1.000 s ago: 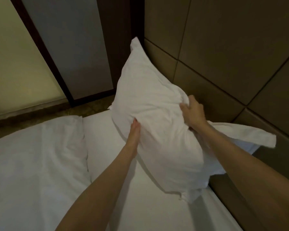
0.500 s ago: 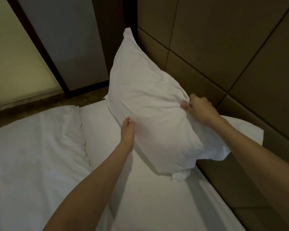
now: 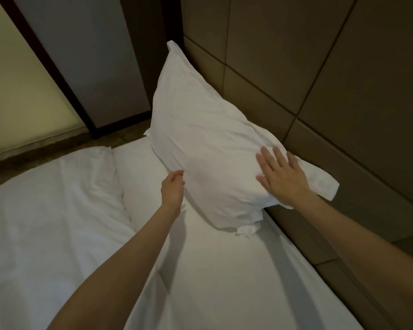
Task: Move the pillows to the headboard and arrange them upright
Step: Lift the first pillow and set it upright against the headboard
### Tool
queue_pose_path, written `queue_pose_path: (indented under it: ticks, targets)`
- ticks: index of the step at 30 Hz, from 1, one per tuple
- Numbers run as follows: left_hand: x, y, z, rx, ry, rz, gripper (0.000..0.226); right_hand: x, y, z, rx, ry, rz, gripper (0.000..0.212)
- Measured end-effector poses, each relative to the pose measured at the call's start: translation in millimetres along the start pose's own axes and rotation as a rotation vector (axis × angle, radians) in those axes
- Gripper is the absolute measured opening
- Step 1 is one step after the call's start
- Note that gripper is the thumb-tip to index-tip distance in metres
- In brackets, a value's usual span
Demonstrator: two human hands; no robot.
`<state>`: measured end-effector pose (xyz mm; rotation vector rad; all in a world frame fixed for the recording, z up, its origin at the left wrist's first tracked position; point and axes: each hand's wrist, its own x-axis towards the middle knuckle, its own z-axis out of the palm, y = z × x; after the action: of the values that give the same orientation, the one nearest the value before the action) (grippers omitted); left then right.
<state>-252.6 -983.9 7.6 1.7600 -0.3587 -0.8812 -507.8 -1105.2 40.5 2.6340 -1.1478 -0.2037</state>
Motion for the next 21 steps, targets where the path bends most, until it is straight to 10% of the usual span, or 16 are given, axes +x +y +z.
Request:
queue_pose_path:
  ticks: [10,21]
  targets:
    - [-85.3,15.5,-22.6,0.084,-0.090,0.012,0.027,-69.0,1.0,-24.5,0.006,-0.122,0.038,0.055]
    - [-219.5,21.0,-91.7,0.098,-0.156,0.164,0.031,-184.5,-59.2,-97.8,0.927,0.008,0.122,0.033]
